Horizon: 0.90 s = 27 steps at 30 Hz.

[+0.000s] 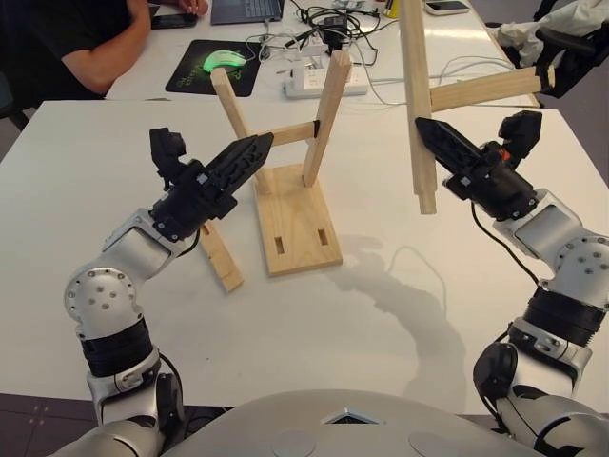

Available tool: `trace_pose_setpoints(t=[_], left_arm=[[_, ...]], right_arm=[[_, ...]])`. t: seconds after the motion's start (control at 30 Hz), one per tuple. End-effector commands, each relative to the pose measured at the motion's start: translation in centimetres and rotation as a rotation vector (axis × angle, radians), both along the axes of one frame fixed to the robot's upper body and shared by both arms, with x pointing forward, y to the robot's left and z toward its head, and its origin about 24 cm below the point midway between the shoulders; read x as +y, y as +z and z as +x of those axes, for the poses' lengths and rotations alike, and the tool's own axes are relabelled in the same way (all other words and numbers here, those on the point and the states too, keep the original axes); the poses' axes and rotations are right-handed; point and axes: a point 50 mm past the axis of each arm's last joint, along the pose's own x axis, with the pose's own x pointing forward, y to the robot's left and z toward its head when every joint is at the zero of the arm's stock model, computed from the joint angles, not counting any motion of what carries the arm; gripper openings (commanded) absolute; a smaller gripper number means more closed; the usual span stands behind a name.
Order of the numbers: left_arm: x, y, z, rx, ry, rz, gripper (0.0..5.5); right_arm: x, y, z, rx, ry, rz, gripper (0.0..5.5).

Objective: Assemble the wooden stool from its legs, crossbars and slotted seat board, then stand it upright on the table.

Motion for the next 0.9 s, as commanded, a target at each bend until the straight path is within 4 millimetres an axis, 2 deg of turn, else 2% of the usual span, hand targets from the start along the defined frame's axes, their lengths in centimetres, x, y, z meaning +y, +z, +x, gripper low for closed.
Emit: trace_pose_setpoints(t=[0.03, 0.2, 0.37, 0.9], left_arm=[[-0.3, 0.3, 0.6, 0.062, -0.098, -0.047, 3.28], [-1.6, 0.5, 0.1, 0.085, -0.238, -0.033, 3.28], [-2.3, 1.0, 0.4, 0.092, -0.304, -0.038, 3.28], [-2.1, 1.8, 0.4, 0.113, -0.348, -0.053, 3.28]], right_arm=[[2.6, 0.8, -1.0, -0.076, 0.169, 0.007, 2.13], [4.2, -1.4, -2.3, -0.018, 0.273, 0.03, 2.13], [5.2, -3.6, -3.5, 0.039, 0.337, 0.031, 2.13], [5.8, -4.7, -4.4, -0.015, 0.374, -0.05, 2.13]])
